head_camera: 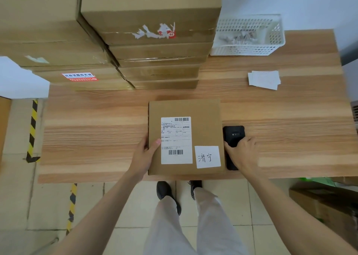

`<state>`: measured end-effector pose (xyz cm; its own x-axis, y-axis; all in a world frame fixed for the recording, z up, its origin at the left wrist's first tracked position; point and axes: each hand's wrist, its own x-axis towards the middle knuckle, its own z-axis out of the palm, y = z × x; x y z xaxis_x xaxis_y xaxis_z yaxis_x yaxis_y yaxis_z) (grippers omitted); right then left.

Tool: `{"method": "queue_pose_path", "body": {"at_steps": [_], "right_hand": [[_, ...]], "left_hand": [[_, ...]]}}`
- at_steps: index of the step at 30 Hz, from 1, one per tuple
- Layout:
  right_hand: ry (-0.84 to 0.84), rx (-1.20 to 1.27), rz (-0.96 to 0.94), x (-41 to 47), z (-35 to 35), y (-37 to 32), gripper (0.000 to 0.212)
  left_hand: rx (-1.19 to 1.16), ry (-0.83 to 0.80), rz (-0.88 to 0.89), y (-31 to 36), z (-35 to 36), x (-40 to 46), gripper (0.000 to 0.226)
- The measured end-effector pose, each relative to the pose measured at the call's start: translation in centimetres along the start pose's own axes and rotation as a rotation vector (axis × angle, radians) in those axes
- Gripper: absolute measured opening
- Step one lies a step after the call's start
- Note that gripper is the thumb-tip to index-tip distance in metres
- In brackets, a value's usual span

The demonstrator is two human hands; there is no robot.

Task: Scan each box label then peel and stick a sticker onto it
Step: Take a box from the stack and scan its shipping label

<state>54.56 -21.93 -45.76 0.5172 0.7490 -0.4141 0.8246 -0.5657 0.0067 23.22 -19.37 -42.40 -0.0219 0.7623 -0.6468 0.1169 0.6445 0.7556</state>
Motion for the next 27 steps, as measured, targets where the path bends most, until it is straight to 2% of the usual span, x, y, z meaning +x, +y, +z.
{"method": "queue_pose_path", "body": {"at_steps": [5,7,12,17,21,27], "right_hand": [[-0.059,0.285,0.042,-1.1,-5.2,0.2,0.057],[-0.093,0.327,0.028,-2.0,-8.2,0.4,0.053],[-0.257,0.183,-0.114,-7.3,-15.4,-1.9,0.050],[-0.380,0.041,-0.294,-10.9,-17.1,-6.0,0.047],[-0.389,-0.043,-0.370,-11.8,-17.3,-8.0,0.045],[-0.381,-0.086,-0.365,-11.8,-17.3,-8.5,0.044]], "left_hand": [[-0.018,-0.003,0.016,0.3,0.0,-0.2,0.036],[-0.016,-0.010,0.022,0.3,-0.1,-0.3,0.040],[-0.016,-0.013,0.016,0.6,-0.1,-0.5,0.041],[-0.006,-0.019,0.023,0.5,-0.3,-0.4,0.043],[0.004,-0.023,0.031,0.4,-0.4,-0.3,0.043],[0.016,-0.030,0.027,0.1,-0.6,-0.1,0.046]]}}
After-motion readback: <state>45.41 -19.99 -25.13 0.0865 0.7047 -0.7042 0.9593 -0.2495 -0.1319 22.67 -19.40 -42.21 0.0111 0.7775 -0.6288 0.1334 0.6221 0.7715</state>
